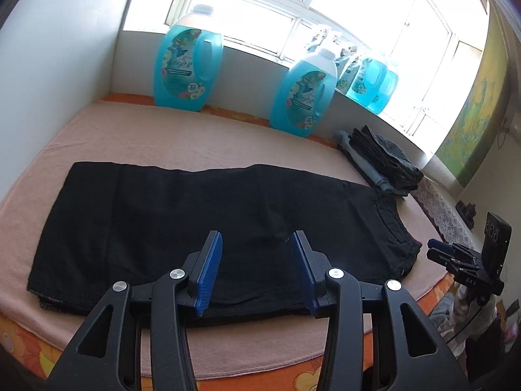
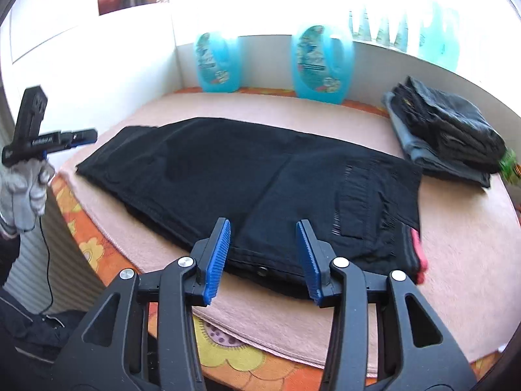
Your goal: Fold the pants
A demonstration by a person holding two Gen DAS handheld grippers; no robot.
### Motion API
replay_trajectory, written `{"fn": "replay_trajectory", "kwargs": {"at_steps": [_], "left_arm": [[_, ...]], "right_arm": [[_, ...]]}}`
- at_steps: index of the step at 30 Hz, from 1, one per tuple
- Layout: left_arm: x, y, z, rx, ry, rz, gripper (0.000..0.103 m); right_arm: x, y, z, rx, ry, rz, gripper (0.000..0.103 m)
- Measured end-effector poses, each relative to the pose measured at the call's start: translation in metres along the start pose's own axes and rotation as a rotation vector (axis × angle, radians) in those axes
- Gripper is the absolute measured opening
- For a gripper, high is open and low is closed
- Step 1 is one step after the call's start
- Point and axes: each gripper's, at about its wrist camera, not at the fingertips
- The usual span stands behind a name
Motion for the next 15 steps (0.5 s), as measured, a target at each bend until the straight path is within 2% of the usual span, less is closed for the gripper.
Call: {"fn": "replay_trajectory", "kwargs": {"at_steps": [2,5,10,15], "left_arm": [[-0.003,-0.012,-0.018,-0.046,0.046,-0.023,0.043],[-0.014,-0.029,-0.041,-0.094,0.119,-0.064,0.043],[-0.034,-0.049,-0.069,-0.139,0.224,-0.114,0.043],[-0.043,-0.051,-0.077,-0.145,0.262,-0.132,0.043]], "right_arm": [[-0.002,-0.033,0.005,-0.106,-0.003,-0.095,0.055],[-0.008,-0.082,0.006,-0.216,0.017,-0.268,0.055],[-0.022,-0.136,-0.017,-0.249,0.081,-0.454,0.055],[-0.036,-0.151,-0.040,-0.249,0.151,-0.525,0.056]]}}
Point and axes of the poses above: each gripper's, at about its wrist camera, not at the fingertips, and z roughly against the way its jaws point, y to its left, x to its top, and after that the axes turned 14 degrees about -y, right-handed
